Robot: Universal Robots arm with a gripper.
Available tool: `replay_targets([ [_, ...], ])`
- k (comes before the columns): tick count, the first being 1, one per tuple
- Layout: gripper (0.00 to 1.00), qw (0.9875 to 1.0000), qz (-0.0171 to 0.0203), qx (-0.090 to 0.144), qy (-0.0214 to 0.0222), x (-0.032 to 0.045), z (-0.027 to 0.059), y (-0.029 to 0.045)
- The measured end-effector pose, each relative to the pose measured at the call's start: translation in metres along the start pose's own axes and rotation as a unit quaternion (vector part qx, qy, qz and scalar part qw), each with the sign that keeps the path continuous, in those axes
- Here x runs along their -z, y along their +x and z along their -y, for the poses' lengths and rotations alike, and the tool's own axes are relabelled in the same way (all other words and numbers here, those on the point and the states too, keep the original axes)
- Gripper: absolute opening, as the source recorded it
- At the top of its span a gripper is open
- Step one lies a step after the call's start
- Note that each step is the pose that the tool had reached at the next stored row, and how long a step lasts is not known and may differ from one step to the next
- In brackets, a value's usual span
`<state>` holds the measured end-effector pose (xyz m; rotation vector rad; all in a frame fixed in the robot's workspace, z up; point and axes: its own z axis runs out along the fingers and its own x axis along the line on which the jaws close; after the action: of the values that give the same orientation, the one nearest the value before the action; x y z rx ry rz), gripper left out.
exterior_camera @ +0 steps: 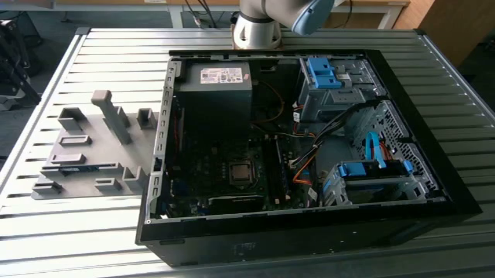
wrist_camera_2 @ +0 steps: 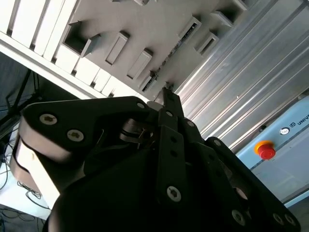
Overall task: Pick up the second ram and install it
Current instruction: 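Pick up the second ram and move it above second insertion slot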
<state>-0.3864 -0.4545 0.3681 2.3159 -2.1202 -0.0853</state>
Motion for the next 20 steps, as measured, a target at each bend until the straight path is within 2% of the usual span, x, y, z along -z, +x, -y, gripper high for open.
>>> replay_targets([
  [9,0.11,1.0,-0.0002,0.001,0.0,0.0,0.0,0.0],
  [10,0.17,1.0,-0.0002,0.001,0.0,-0.0001,0.0,0.0],
  [15,0.18,1.0,-0.0002,0.0,0.0006,-0.0011,0.0001,0.0],
  [16,0.18,1.0,-0.0001,-0.001,0.0009,-0.0018,0.0001,0.0001],
  [17,0.25,1.0,-0.0001,-0.004,0.0014,-0.0027,0.0001,0.0001],
  [20,0.25,0.9998,0.0003,-0.018,0.0031,-0.0064,0.0003,0.0002],
])
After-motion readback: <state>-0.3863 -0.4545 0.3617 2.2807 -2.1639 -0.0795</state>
